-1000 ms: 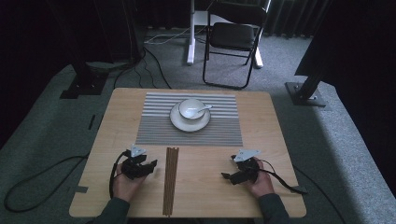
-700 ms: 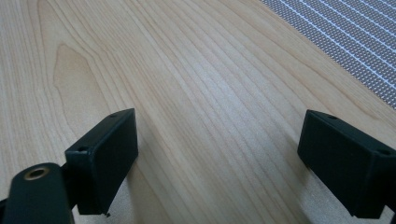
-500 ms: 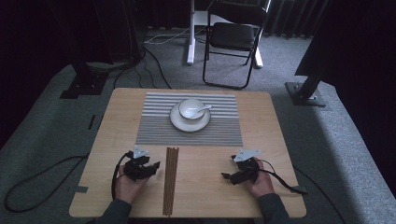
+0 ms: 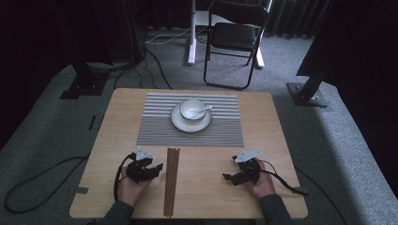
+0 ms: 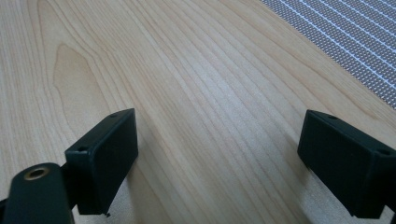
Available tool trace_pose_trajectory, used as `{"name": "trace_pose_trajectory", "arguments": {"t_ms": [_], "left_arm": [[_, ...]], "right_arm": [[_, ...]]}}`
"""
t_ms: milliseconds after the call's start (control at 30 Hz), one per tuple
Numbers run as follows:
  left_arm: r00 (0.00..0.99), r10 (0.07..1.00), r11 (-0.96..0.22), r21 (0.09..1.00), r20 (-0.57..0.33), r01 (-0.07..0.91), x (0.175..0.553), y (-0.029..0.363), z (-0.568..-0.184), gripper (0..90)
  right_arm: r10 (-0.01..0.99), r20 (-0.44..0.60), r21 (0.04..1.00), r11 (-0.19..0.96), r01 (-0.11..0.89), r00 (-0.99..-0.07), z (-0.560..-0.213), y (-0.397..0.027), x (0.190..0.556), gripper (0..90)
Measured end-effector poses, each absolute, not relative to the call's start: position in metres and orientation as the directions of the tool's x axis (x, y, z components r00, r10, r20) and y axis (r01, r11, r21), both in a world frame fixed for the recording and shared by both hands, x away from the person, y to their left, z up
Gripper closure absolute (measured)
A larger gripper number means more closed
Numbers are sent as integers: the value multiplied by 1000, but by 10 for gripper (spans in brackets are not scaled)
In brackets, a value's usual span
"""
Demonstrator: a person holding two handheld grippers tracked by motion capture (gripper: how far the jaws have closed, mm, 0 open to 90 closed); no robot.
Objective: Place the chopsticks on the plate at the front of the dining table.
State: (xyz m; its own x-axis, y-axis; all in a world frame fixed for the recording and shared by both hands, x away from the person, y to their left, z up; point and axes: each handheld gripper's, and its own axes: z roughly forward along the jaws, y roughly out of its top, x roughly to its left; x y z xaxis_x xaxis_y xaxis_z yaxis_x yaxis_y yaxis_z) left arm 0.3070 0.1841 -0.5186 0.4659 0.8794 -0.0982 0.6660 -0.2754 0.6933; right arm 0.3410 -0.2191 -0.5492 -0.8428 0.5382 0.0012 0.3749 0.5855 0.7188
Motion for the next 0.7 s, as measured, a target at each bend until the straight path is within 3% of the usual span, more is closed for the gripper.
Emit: {"name": "trace_pose_trajectory", "arguments": {"t_ms": [700], "left_arm": [[495, 864, -306, 690, -87, 655, 303, 173, -519, 475]], "right_arm": [[538, 1, 719, 586, 375, -843, -549, -219, 341, 115]]}}
